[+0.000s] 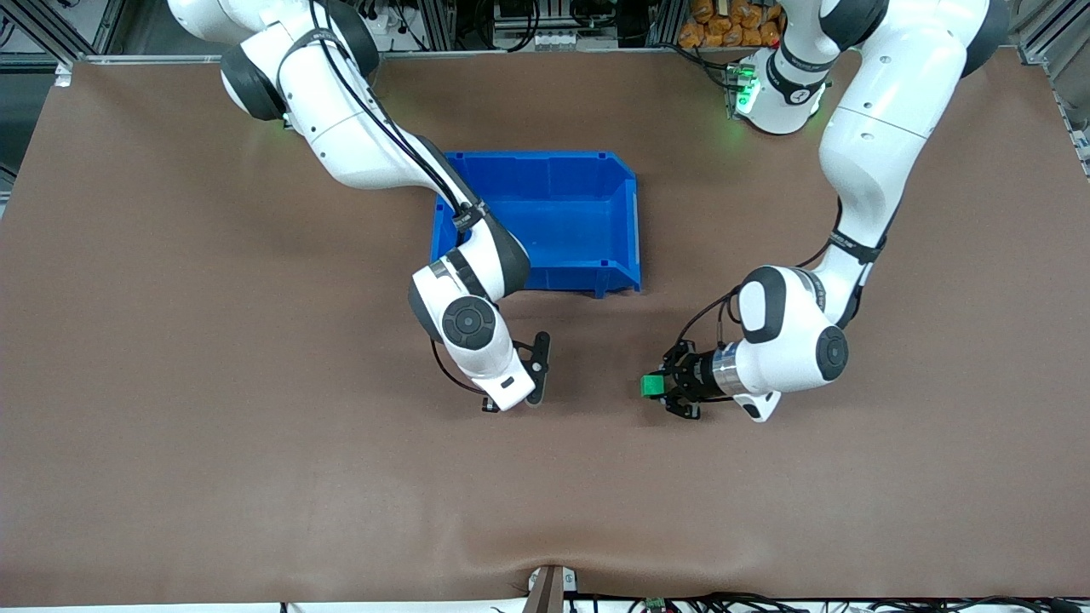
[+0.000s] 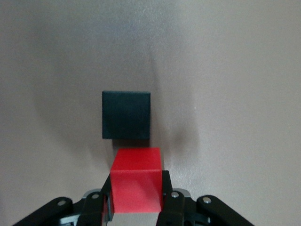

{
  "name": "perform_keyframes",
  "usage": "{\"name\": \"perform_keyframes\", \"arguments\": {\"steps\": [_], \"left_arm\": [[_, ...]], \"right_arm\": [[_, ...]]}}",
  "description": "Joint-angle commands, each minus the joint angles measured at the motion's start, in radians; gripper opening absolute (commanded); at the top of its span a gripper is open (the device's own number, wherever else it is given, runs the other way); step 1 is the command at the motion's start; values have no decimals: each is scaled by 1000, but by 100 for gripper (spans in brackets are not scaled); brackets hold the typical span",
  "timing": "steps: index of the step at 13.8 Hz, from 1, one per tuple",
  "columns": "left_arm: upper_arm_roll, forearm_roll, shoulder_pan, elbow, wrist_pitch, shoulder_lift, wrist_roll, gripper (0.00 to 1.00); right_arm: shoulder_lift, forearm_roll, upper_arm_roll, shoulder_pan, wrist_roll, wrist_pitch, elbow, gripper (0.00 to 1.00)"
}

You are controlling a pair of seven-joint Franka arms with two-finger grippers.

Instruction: Attach green and red cubes to black cube

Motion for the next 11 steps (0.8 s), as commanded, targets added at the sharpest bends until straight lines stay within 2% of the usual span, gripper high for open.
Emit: {"name": "perform_keyframes", "arguments": {"steps": [1, 4, 5, 6, 7, 11], "left_arm": [[8, -53, -32, 30, 41, 26, -44, 0], [8, -82, -50, 30, 84, 38, -79, 0], [8, -95, -53, 28, 102, 38, -85, 0], [8, -118, -62, 30, 118, 40, -87, 0], [8, -142, -75, 30, 127, 41, -87, 0], [12, -158, -89, 30, 174, 49, -117, 0]], "right_arm": [[30, -1, -4, 16, 35, 11, 42, 0], [33, -1, -4, 19, 38, 8, 37, 0], [33, -1, -4, 19, 38, 8, 31, 23], [33, 1, -4, 19, 39, 8, 25, 80], [33, 1, -4, 19, 42, 8, 23, 100], [30, -4, -4, 31, 42, 8, 23, 100]]}}
